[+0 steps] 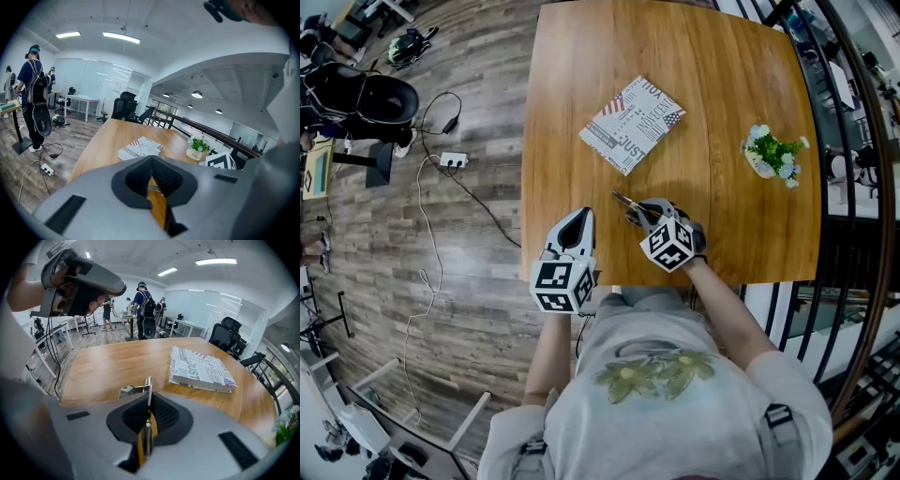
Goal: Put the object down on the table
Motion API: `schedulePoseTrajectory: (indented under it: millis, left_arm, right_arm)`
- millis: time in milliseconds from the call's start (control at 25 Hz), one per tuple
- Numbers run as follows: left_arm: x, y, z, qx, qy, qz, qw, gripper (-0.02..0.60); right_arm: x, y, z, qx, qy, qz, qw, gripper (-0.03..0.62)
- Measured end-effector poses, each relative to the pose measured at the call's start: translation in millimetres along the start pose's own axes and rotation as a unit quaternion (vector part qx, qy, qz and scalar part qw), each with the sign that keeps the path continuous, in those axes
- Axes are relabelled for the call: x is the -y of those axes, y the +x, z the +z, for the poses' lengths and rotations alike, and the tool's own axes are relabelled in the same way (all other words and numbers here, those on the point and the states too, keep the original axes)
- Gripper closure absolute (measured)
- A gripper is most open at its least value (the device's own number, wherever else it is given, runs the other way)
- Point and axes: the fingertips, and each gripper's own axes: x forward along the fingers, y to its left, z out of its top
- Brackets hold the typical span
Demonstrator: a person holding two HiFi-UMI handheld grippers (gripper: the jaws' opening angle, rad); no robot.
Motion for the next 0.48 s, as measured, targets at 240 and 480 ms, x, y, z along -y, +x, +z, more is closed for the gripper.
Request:
schedulePoseTrajectory:
  millis: [240,480]
  left_arm:
    - [0.6,2.0,-2.8,-0.002,0.001,0.000,1.0000,0.568]
    - [3.3,2.4,-2.8,-0.001,0.002,-0.003,1.0000,0.568]
  right_arm:
    - [0.7,2.6,-1.9,0.002,0.006,0.002,1.000,0.583]
    - [-3.9,3.5,-2.3,-0.001,0.003,0.006,1.000,0.573]
